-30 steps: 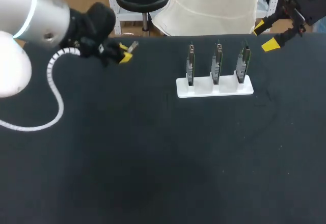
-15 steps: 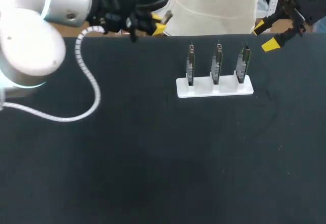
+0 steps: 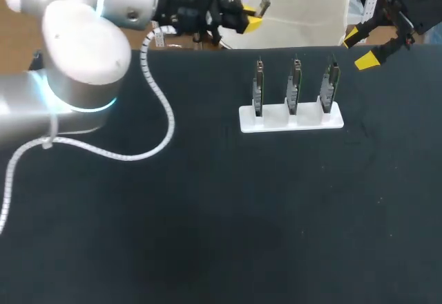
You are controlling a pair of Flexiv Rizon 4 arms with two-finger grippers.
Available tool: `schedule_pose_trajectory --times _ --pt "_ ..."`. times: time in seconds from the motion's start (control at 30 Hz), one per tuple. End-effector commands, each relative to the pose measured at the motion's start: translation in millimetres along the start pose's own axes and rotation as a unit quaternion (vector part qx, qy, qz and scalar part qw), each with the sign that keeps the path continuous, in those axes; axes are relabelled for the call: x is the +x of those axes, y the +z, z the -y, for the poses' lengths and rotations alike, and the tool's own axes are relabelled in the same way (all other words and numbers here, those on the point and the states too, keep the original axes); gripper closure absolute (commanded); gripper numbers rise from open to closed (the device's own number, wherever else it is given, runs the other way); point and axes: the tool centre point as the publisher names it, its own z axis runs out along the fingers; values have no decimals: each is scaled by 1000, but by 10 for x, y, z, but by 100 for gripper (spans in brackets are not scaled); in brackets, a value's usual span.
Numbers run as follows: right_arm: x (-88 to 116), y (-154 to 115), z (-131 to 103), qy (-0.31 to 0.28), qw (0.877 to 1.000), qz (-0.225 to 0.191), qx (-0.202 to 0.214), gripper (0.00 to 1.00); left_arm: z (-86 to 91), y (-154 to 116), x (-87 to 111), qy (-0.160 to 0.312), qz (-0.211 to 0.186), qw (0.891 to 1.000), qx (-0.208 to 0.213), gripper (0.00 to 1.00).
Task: Pick up the optical module with the left hand, and insert it into the network port with the right hand.
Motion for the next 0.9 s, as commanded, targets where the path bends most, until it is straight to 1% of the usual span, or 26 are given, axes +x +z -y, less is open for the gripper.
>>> schedule_pose_trajectory --times 0.03,0.17,0.47,0.6,0.9 --pt "4 4 -27 -1 1000 0 3 0 -60 284 -94 5 33 999 8 100" --pt "4 4 -27 -1 1000 0 3 0 -56 462 -183 13 43 999 20 100" --pt "4 4 -27 -1 1000 0 3 0 -51 828 -330 7 78 995 53 100" --pt "4 4 -27 -1 1000 0 3 0 -25 973 -361 -3 93 993 72 100" --pt "4 4 -27 -1 1000 0 3 0 44 1233 -384 -15 109 989 98 100"
